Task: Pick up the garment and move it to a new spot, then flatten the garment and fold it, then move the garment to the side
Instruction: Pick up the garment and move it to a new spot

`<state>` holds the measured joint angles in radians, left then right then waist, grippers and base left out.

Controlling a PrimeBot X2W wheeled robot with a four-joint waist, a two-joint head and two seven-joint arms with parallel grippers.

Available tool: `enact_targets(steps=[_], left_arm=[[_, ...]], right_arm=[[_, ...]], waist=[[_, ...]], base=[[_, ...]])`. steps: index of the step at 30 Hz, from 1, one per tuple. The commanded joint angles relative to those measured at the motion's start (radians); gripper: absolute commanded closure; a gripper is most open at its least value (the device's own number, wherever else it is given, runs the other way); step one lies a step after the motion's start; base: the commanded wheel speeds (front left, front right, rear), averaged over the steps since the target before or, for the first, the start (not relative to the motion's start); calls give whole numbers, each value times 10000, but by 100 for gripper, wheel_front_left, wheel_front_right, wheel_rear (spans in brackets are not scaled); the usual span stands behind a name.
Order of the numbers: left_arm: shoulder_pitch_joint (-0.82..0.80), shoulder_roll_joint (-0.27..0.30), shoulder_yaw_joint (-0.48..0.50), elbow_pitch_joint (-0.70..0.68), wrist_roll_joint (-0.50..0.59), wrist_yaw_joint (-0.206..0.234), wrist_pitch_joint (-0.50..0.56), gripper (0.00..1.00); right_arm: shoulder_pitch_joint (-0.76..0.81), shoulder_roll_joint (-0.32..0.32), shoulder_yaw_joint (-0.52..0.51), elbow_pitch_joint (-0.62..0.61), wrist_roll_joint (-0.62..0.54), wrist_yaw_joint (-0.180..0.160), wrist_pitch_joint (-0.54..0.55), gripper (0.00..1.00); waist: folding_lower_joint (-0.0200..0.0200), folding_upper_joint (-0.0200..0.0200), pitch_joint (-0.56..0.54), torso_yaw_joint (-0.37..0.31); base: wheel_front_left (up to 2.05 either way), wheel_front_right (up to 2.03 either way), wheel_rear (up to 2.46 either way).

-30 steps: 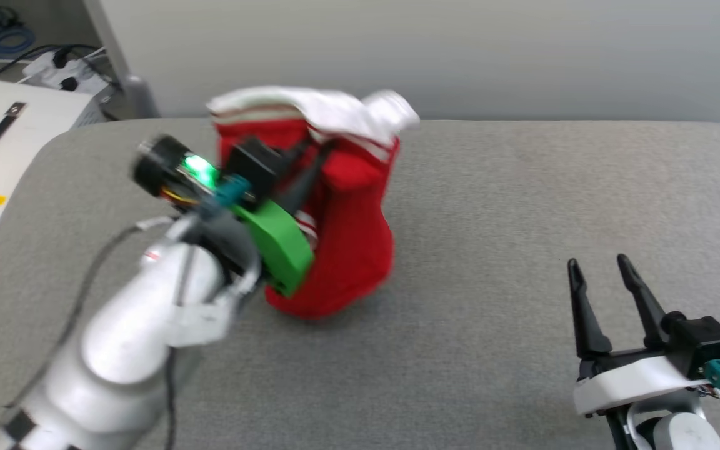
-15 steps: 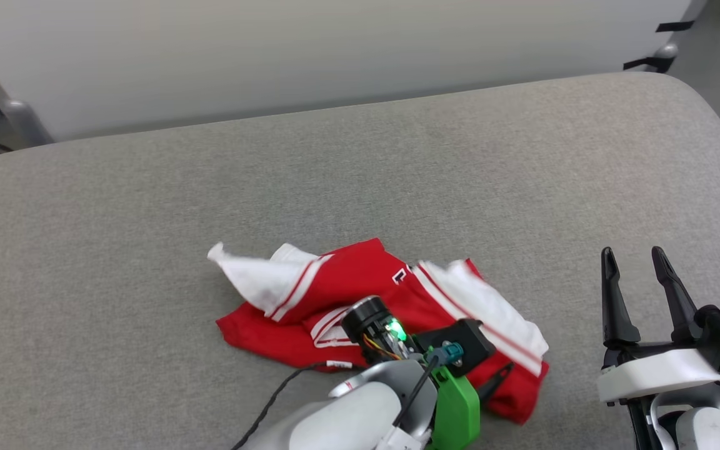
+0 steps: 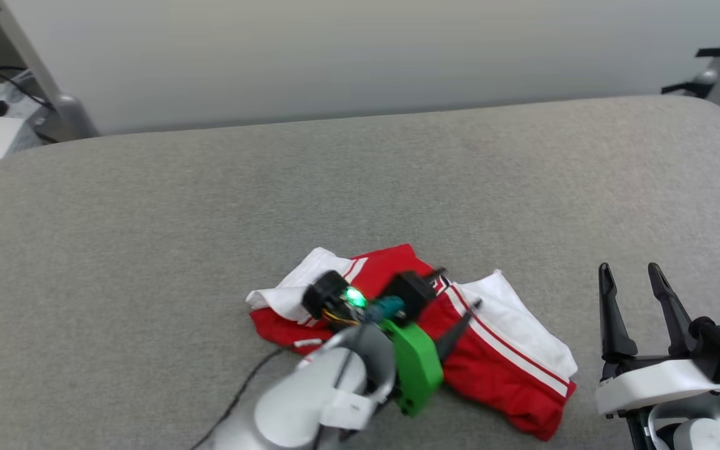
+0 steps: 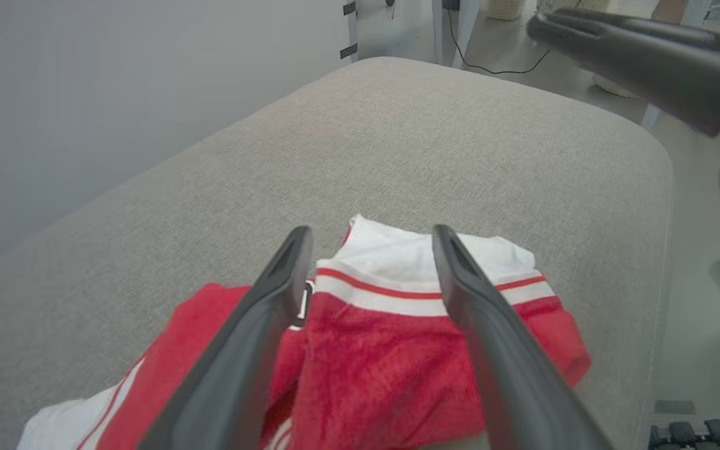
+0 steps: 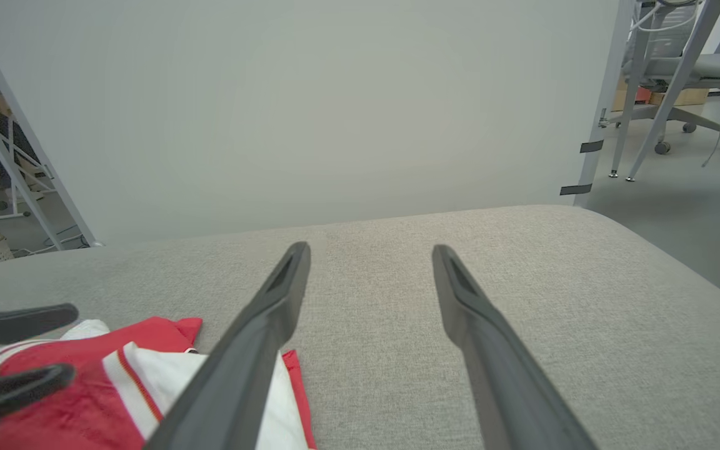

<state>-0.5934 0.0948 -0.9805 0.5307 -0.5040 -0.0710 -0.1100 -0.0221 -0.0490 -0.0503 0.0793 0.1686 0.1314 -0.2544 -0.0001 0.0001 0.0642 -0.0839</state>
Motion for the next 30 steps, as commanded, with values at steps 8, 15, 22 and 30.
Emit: enact_targets(steps=[8,15,22,30], left_arm=[[583,1573,1675,-647,-927,1024,-859,0],[2351,2442,3169,-1826,-1489,1807,-1477,0],[4437,2158,5066,-3923,-561,2014,-1514,0],[5330,1433,6072,-4362,642,1275,-1516,0]], right_arm=[[349,-13,64,-46,-90,-7,-74,0],[642,-13,272,-36,-78,-7,-74,0],[832,-13,352,-65,-12,-7,-74,0],[855,-13,472,-4,-1,-7,-74,0]], waist=[[1,-1,-645,1073],[1,-1,-810,1327],[1,-1,-867,1448],[1,-1,-931,1518]], base=[[0,0,0],[0,0,0],[0,0,0],[0,0,0]])
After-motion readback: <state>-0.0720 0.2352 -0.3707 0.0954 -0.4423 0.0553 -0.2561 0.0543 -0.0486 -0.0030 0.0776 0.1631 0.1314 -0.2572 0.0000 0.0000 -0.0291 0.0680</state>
